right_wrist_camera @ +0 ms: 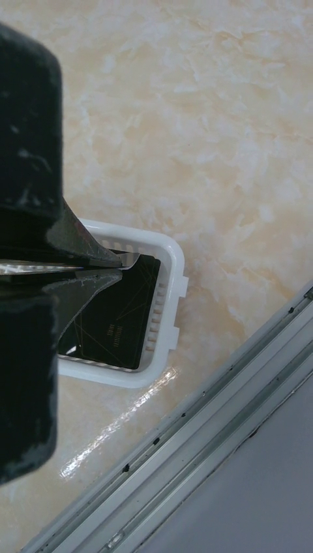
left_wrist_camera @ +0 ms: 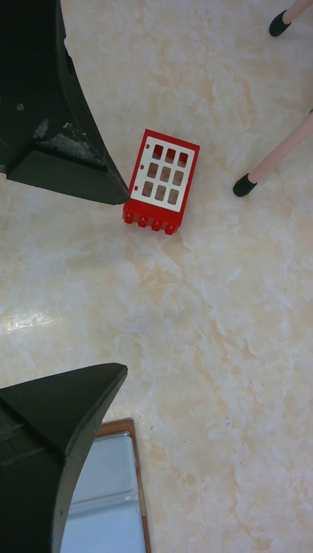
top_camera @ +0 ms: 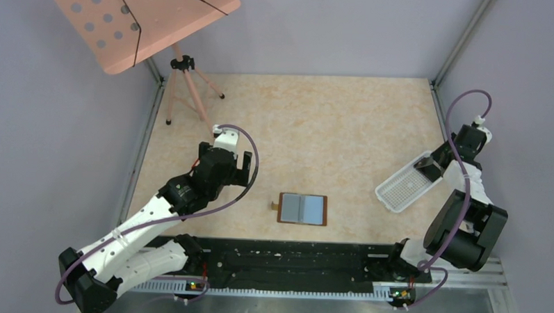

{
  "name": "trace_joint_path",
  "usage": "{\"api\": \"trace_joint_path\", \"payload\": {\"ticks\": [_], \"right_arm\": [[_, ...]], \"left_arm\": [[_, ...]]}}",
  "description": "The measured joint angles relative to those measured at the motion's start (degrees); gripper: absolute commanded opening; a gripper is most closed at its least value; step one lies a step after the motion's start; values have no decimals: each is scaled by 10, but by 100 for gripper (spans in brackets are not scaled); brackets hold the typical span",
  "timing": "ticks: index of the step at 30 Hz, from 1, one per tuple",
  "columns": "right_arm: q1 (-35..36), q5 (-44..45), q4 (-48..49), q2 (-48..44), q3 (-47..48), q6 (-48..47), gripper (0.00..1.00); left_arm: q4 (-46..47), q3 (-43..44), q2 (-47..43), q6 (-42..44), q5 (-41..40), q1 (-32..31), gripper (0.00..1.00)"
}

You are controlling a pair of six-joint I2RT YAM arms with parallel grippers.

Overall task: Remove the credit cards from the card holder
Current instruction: Place the credit card in the storage box.

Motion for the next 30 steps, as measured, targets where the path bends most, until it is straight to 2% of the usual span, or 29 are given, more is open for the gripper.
{"api": "trace_joint_path", "payload": {"ticks": [9,17,30], "right_arm": [[0,15,15,6,0,-3,8],[0,33,16,8,0,-8,0],[0,30,67,7,-23,-9,0]], "left_arm": [[0,0,0,0,0,0,97],[0,0,0,0,1,0,97],[0,0,0,0,12,0,97]]}}
